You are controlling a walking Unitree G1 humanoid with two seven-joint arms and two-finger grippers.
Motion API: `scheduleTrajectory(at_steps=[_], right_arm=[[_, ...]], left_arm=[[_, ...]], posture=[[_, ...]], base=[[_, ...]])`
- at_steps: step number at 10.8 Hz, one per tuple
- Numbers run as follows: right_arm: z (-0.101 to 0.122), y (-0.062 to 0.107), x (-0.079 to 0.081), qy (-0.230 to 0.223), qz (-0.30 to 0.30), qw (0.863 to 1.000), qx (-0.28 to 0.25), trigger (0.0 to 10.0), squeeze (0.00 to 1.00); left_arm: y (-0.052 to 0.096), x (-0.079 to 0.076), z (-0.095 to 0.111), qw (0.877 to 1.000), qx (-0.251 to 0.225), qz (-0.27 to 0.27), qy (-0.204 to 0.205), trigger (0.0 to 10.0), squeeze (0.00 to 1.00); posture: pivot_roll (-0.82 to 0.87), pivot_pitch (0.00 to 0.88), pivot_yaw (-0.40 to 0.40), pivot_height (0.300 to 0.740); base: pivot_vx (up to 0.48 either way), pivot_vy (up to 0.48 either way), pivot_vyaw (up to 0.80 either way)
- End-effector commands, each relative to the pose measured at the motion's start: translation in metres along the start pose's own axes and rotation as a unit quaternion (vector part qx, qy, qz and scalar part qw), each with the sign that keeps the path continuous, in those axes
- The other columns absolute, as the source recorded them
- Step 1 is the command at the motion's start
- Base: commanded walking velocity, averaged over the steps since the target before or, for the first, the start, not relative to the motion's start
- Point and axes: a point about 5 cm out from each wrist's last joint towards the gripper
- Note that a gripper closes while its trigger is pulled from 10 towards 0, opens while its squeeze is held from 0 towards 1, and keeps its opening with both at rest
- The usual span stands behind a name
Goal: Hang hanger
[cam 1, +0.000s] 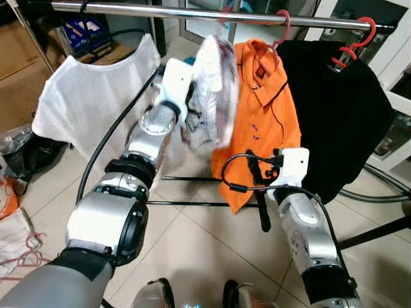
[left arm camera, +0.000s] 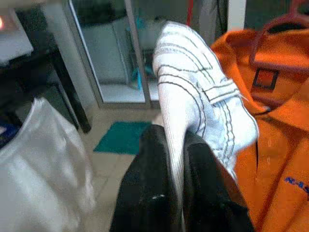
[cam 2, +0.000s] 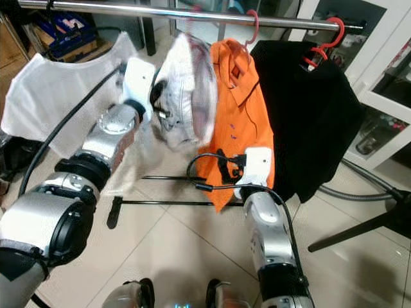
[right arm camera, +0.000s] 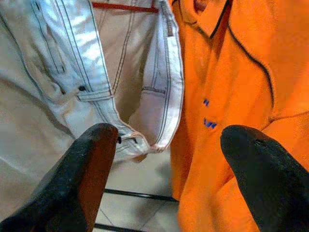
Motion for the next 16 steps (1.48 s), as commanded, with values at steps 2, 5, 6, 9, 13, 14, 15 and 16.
scheduleTrajectory(at_steps=[2,5,6,9,13,14,15,16], right_arm=[[-0.001,-0.003,0.002,-0.001,0.007,1.000,0.000,10.0,0.00],[-0.002,-0.003,0.001,0.000,0.009,1.000,0.002,10.0,0.00],[-0.002,-0.003,0.001,0.000,0.010,1.000,0.002,10.0,0.00],[-0.002,-0.003,0.002,0.000,0.013,1.000,0.004,10.0,0.00],[-0.003,-0.003,0.003,0.001,0.015,1.000,0.006,10.0,0.00],[-0.003,-0.002,0.002,0.000,0.016,1.000,0.005,10.0,0.00],[-0.002,-0.002,0.002,-0.001,0.014,1.000,0.002,10.0,0.00],[-0.001,-0.002,0.002,0.000,0.014,1.000,-0.001,10.0,0.00]], left_arm=[[-0.001,0.002,0.002,1.000,0.005,-0.005,0.017,6.7,0.00],[0.002,0.006,-0.006,1.000,0.021,0.013,0.002,10.0,0.00],[0.003,0.012,-0.009,0.999,0.033,0.030,0.001,10.0,0.00],[0.004,0.010,-0.012,0.999,0.038,0.019,0.002,10.0,0.00],[0.009,-0.004,-0.035,0.991,0.107,-0.002,0.077,10.0,1.00],[0.008,-0.002,-0.026,0.995,0.082,0.005,0.048,10.0,1.00],[0.008,0.000,-0.010,0.999,0.038,0.007,0.004,10.0,1.00],[0.011,-0.002,-0.005,1.000,0.024,0.005,-0.006,10.0,1.00]], posture=[[-0.13,0.128,-0.035,0.740],[-0.14,0.131,-0.037,0.740],[-0.14,0.130,-0.038,0.740],[-0.13,0.130,-0.039,0.740],[-0.14,0.132,-0.039,0.740],[-0.14,0.133,-0.037,0.740],[-0.14,0.134,-0.037,0.740],[-0.14,0.136,-0.033,0.740]], base=[[0.000,0.000,0.00],[0.000,0.000,0.00],[0.000,0.000,0.00],[0.000,0.000,0.00],[0.000,0.000,0.00],[0.000,0.000,0.00],[0.000,0.000,0.00],[0.000,0.000,0.00]])
Point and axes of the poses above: a point about 5 cm out from each wrist's last joint towards the gripper, its own y axis pointing back from the gripper into the wrist, its own z axis along the axis of the wrist's last joint, x = y × z, and after that the axes turned 8 degrees about -y, right-handed
